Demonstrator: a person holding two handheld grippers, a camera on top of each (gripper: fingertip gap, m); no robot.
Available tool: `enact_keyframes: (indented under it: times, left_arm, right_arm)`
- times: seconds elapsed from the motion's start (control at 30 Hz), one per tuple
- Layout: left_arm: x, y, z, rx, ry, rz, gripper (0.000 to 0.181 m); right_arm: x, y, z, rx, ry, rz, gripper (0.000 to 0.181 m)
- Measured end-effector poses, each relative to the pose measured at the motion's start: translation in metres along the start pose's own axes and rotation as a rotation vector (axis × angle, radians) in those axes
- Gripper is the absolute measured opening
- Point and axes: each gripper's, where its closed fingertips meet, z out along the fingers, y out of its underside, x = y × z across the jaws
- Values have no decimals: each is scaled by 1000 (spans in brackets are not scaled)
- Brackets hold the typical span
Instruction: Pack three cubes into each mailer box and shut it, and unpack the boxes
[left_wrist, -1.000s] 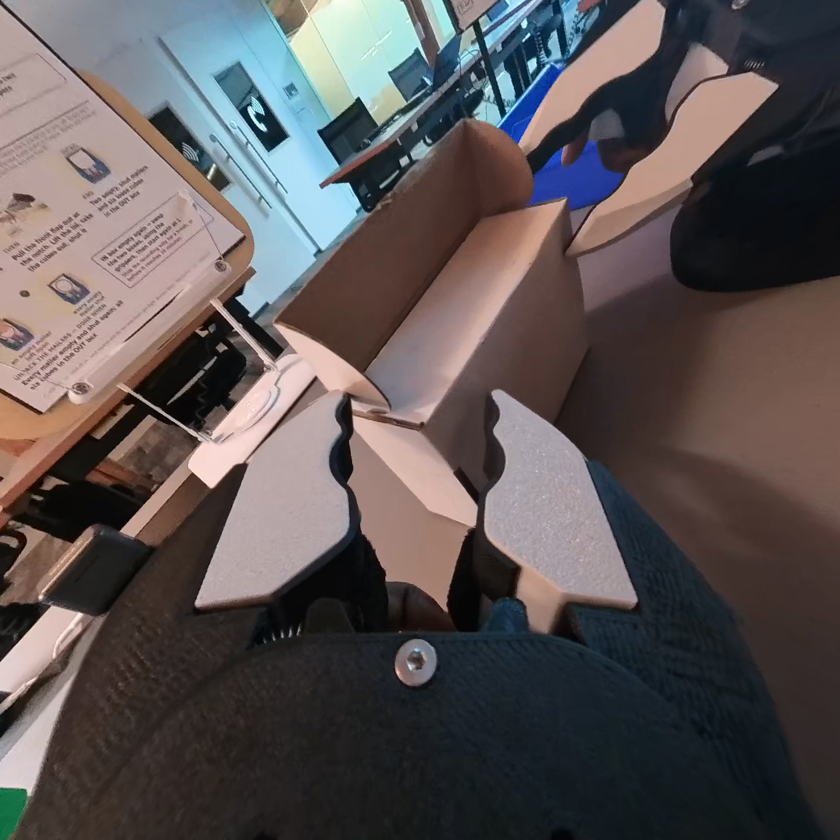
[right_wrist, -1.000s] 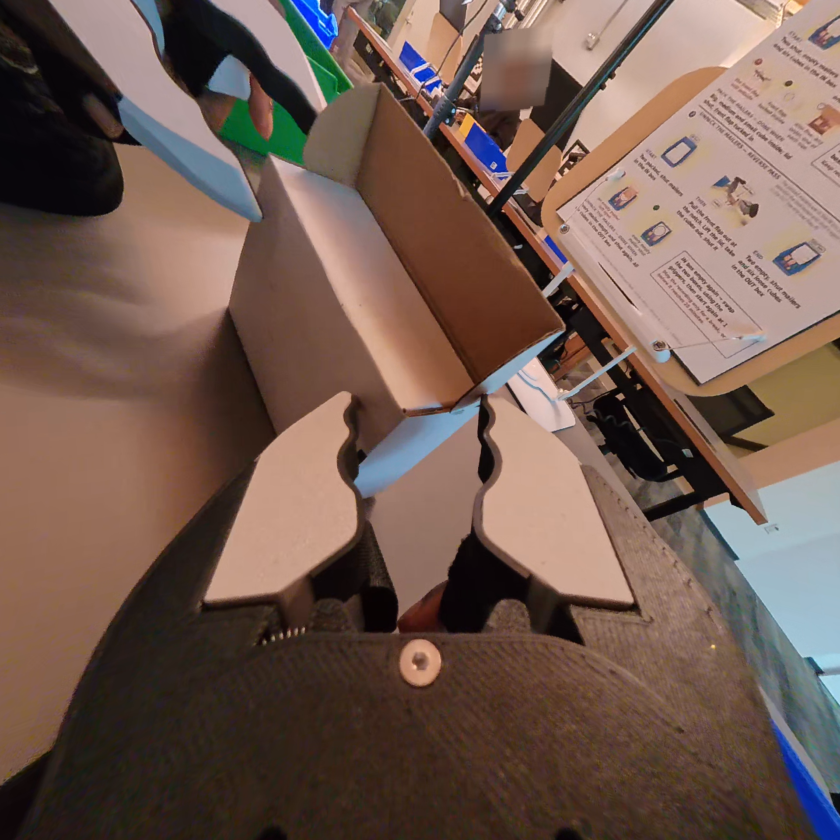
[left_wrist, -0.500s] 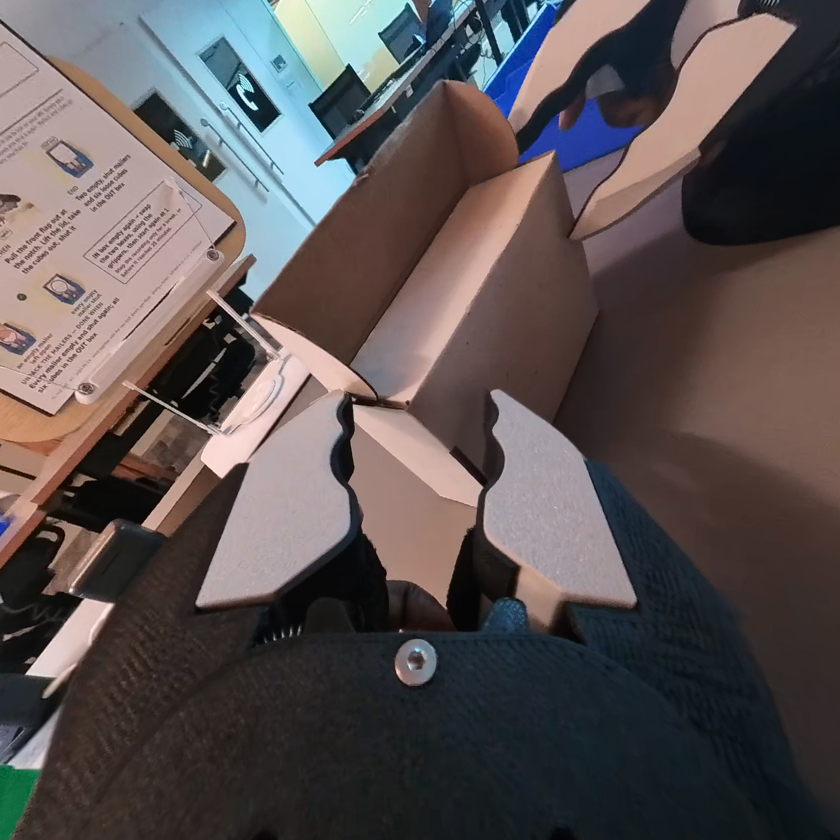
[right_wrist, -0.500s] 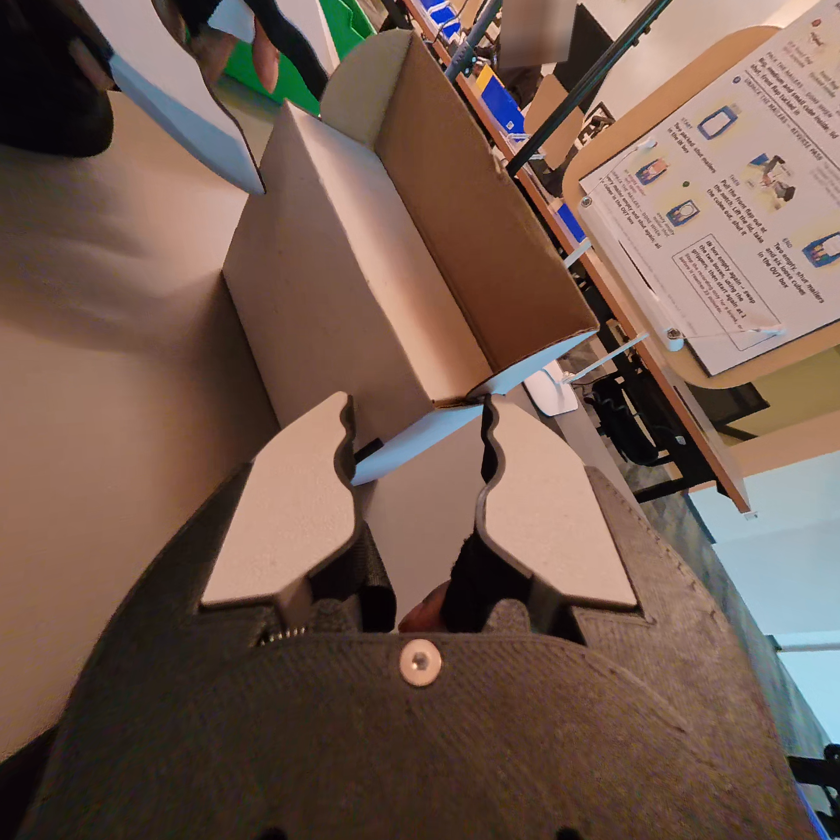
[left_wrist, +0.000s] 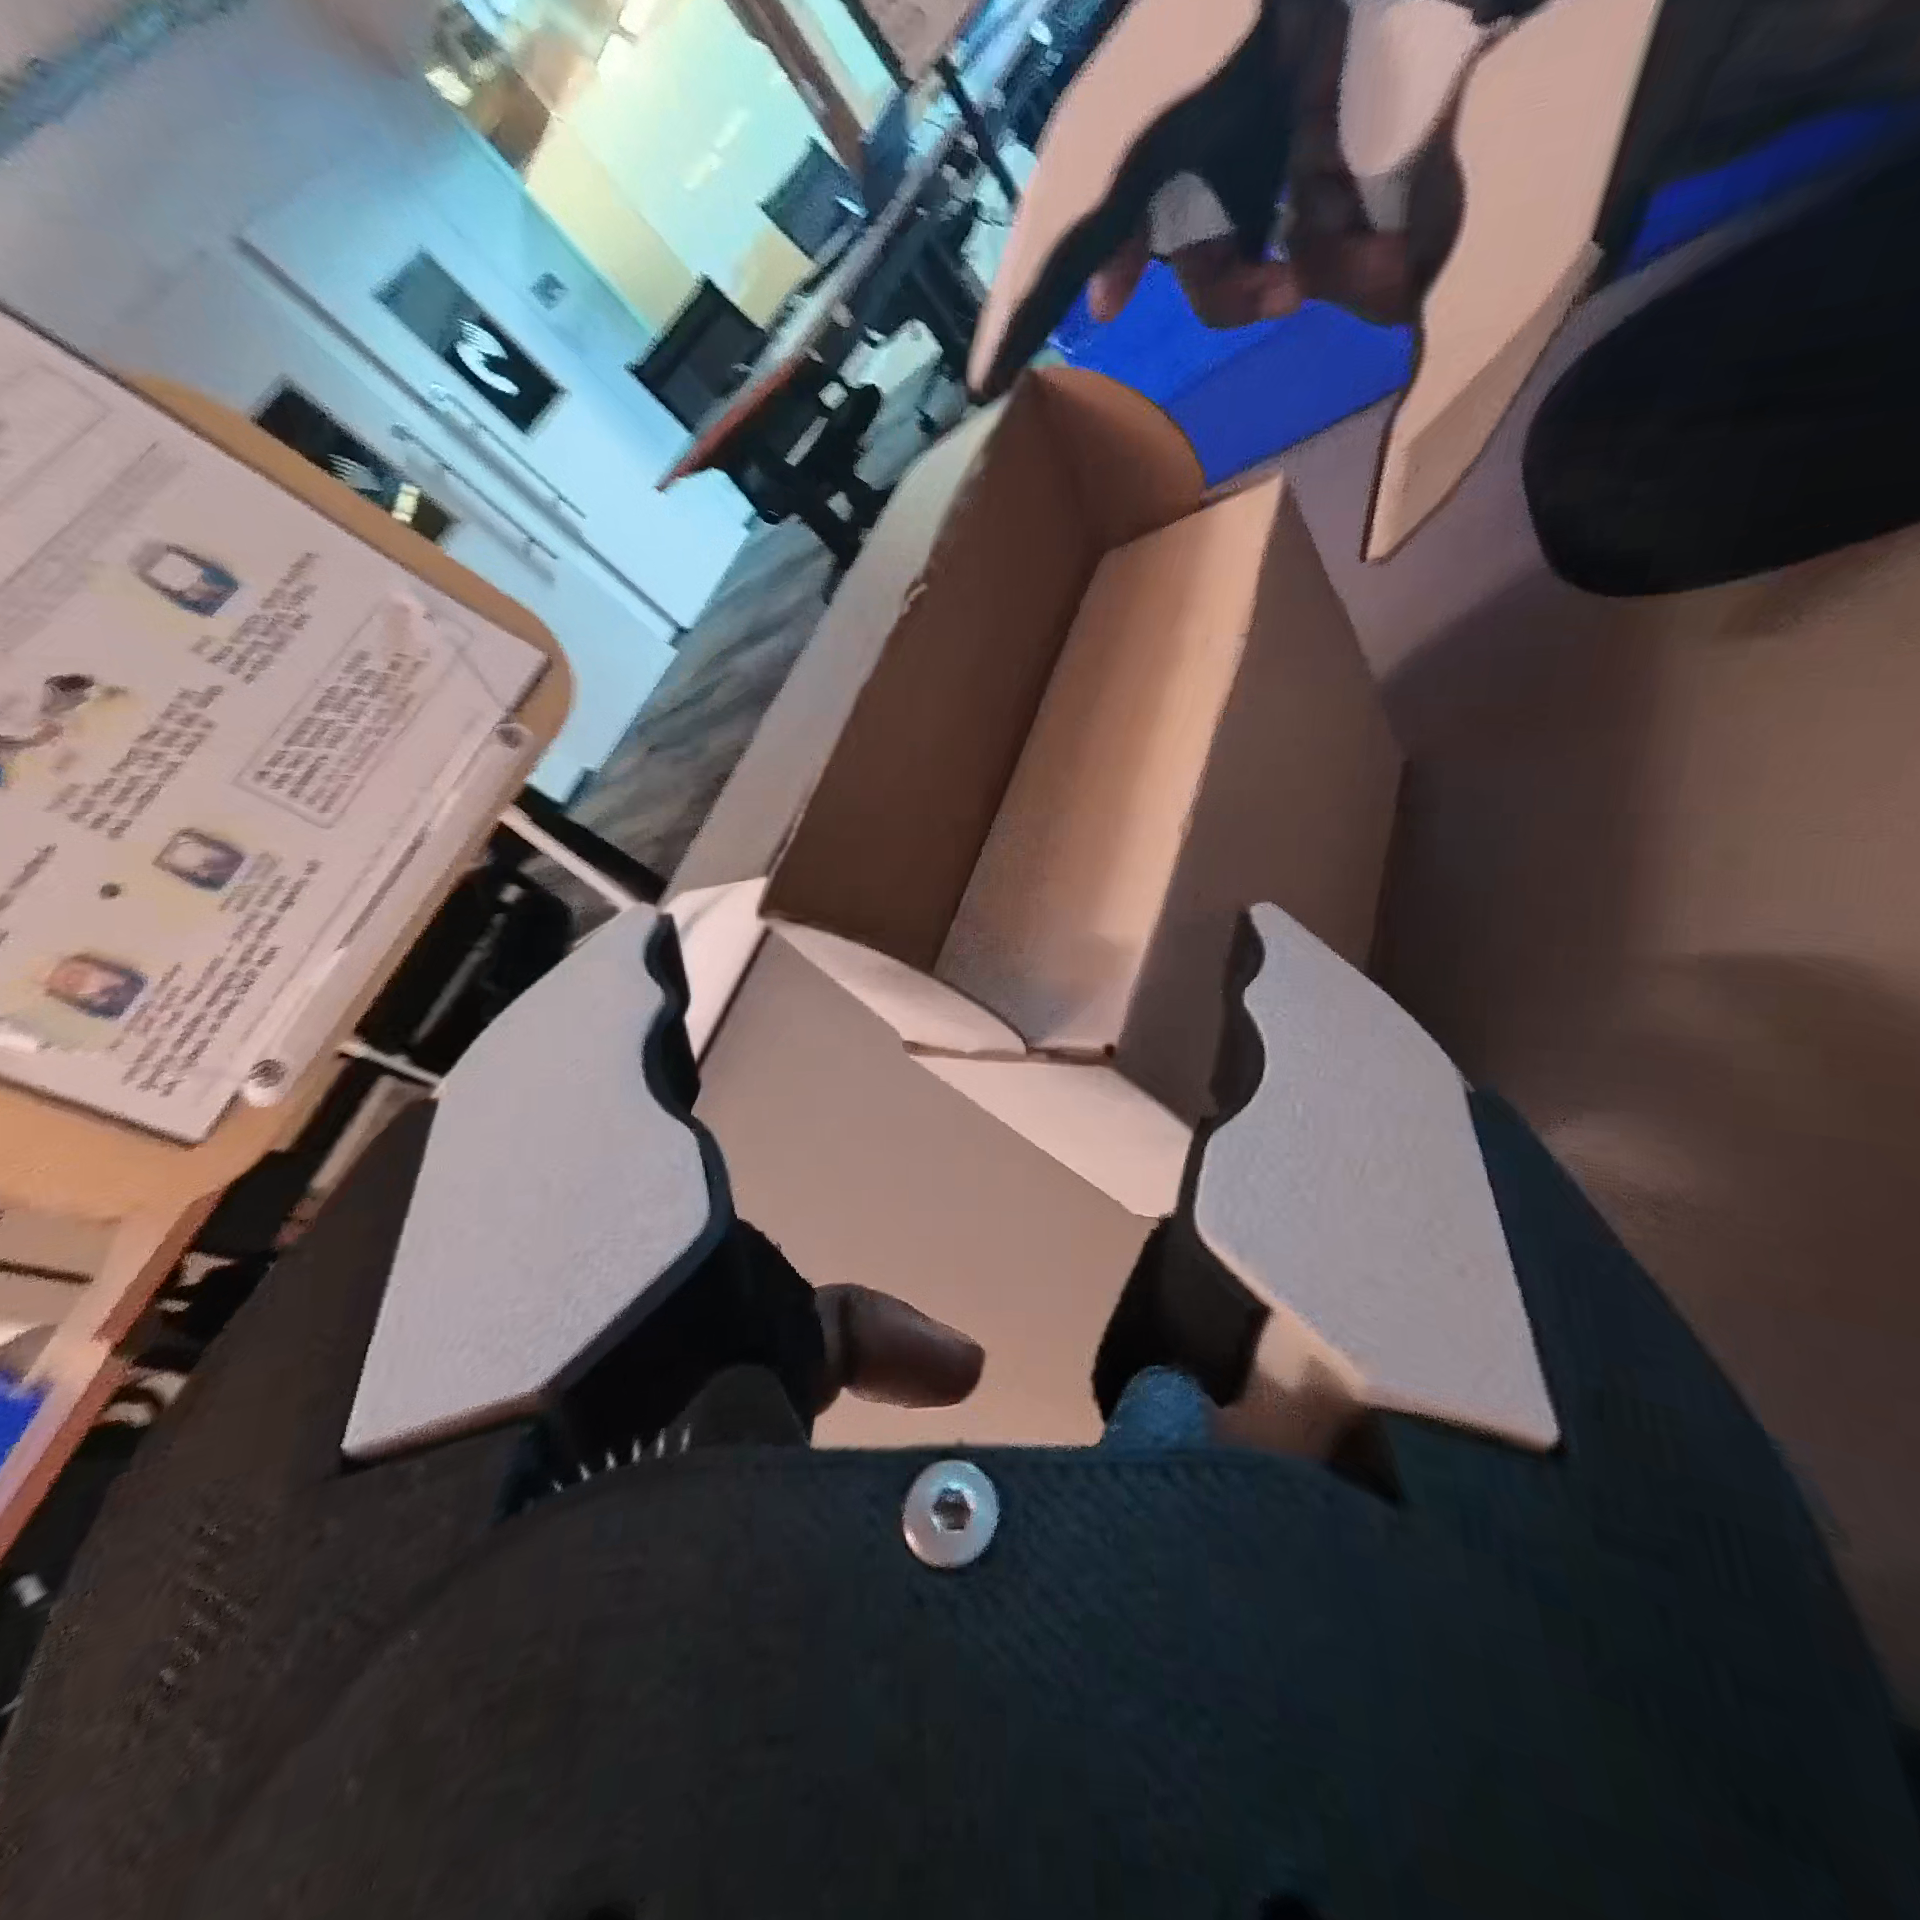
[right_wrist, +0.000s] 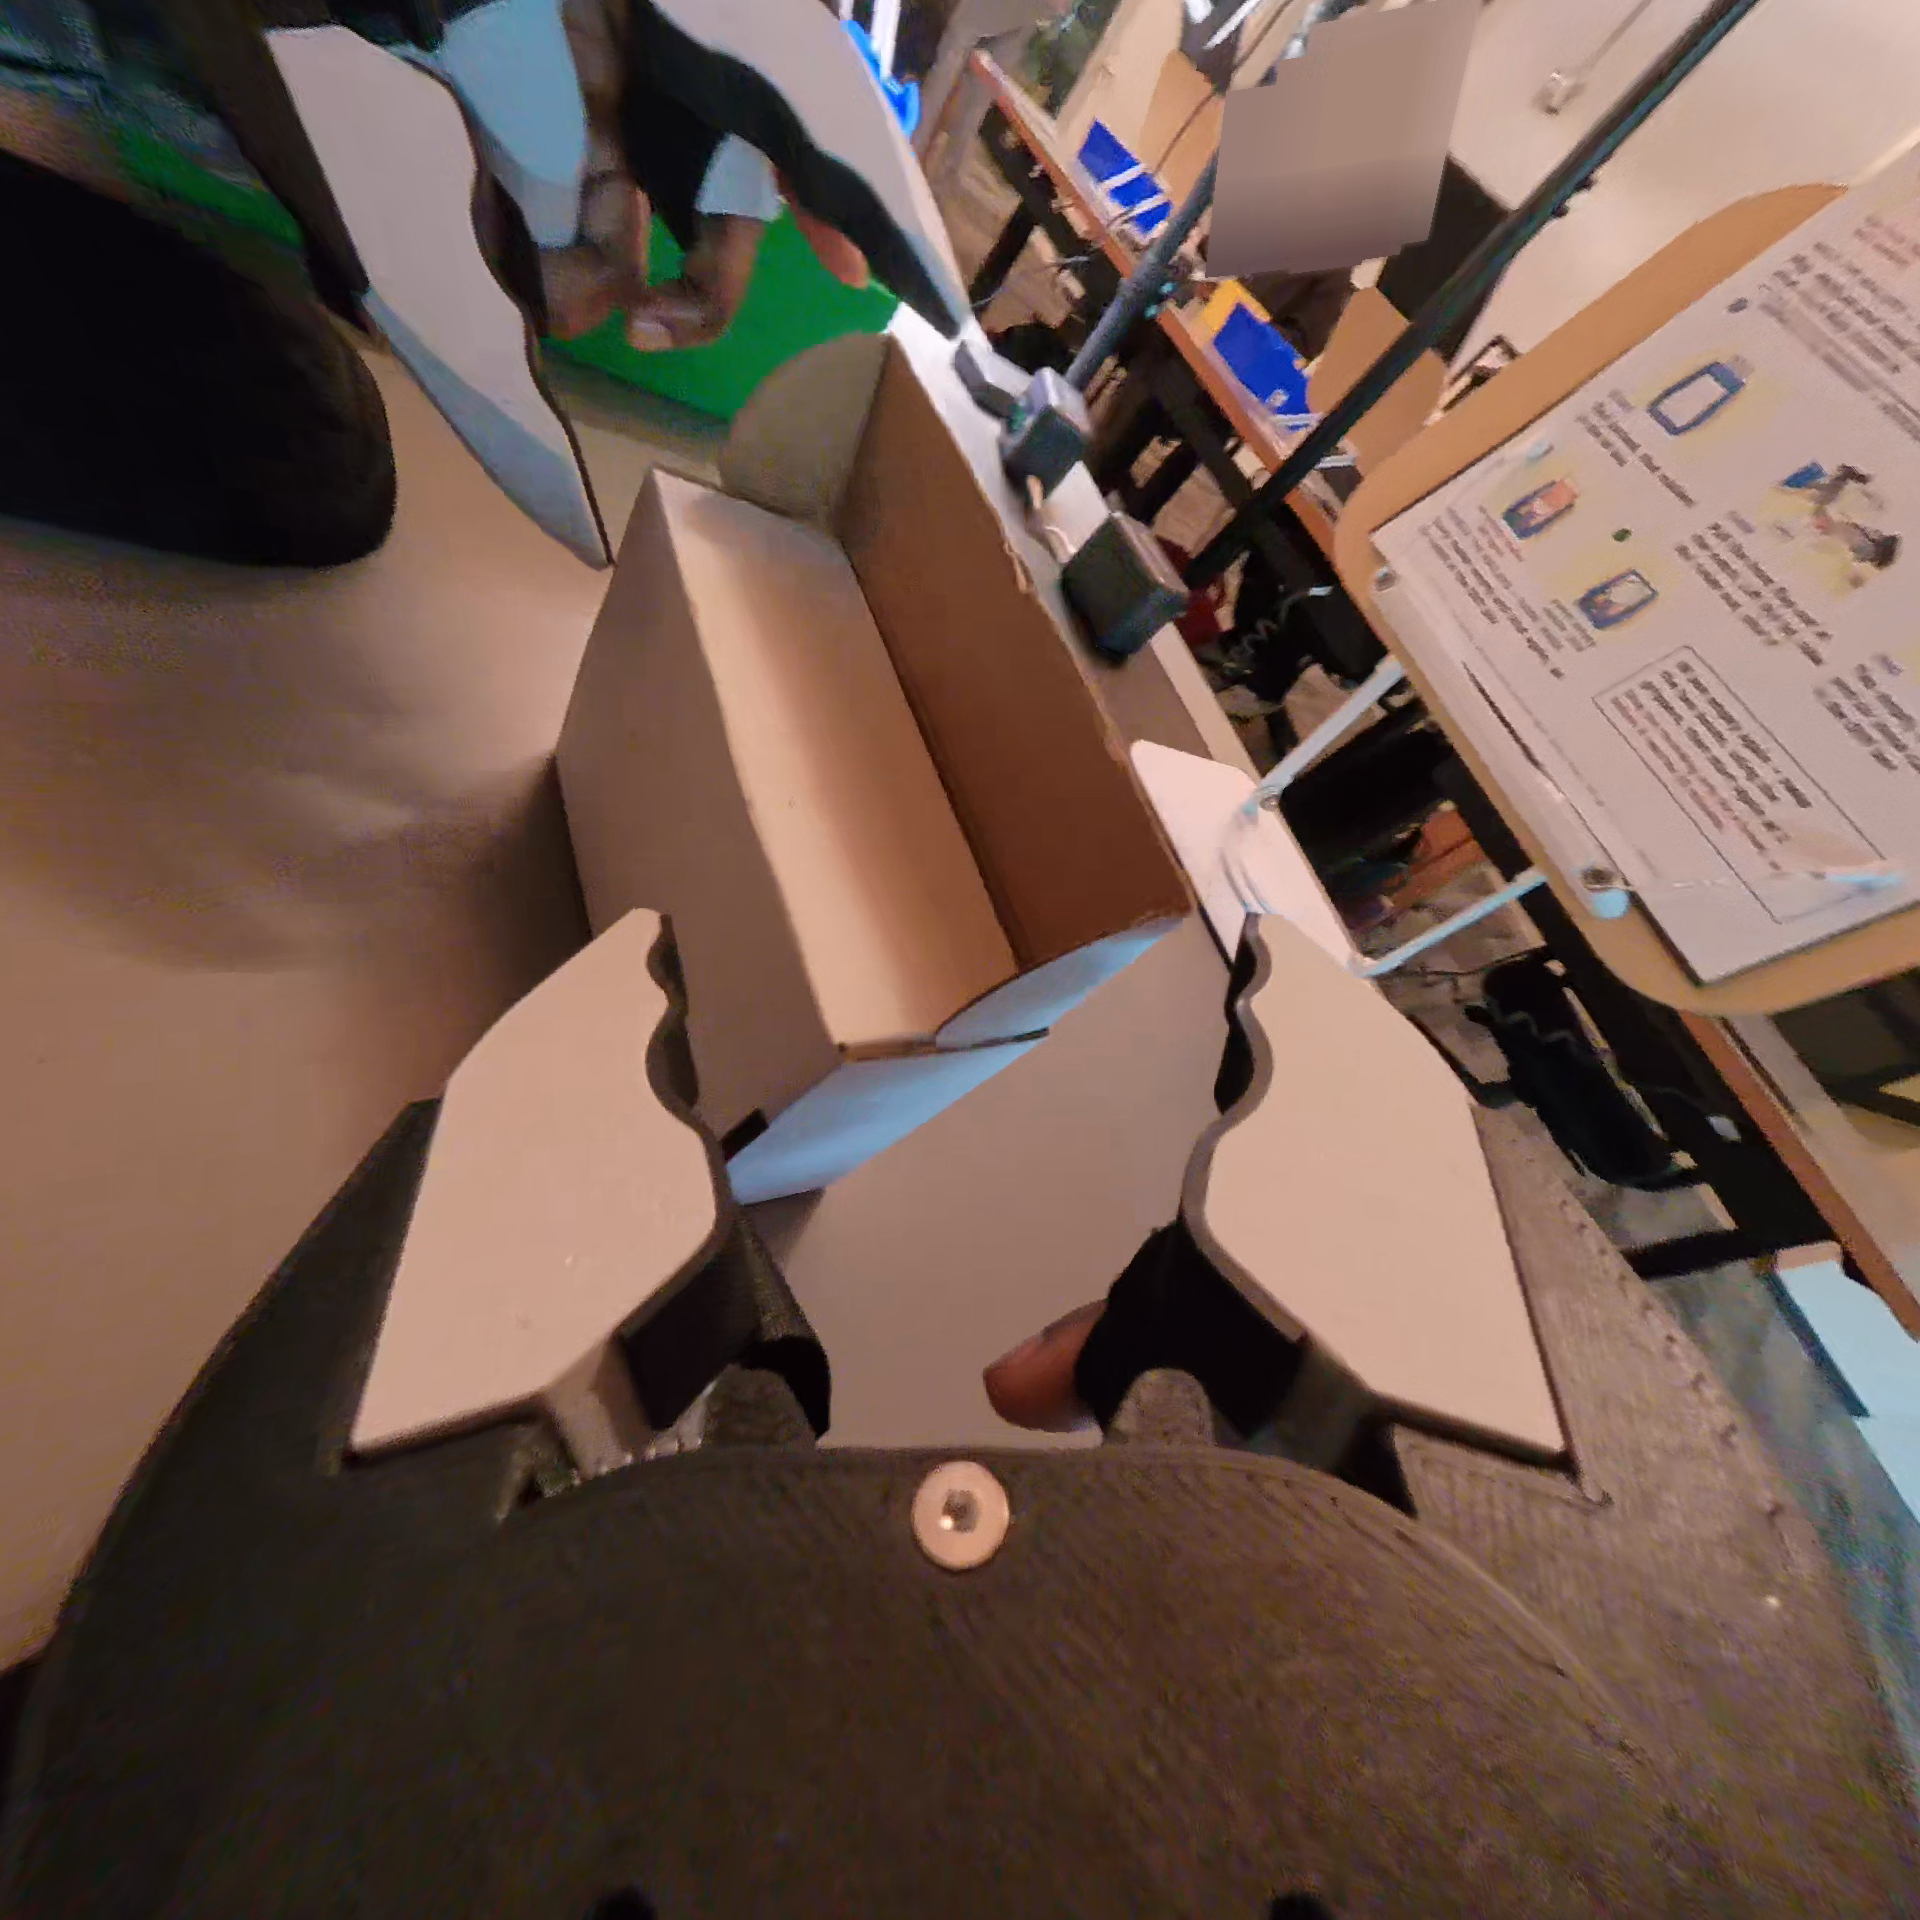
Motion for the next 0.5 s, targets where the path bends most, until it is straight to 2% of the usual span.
enact_keyframes:
  times: [0.07,0.3,0.5]
  left_arm:
    - [3,5,9,-33,64,9,98]
    - [12,3,12,44,32,77,63]
    - [18,6,12,34,49,67,53]
  right_arm:
    - [2,2,7,-31,-48,-10,102]
    - [2,8,9,-22,46,-161,69]
    - [-3,10,6,-18,55,-164,55]
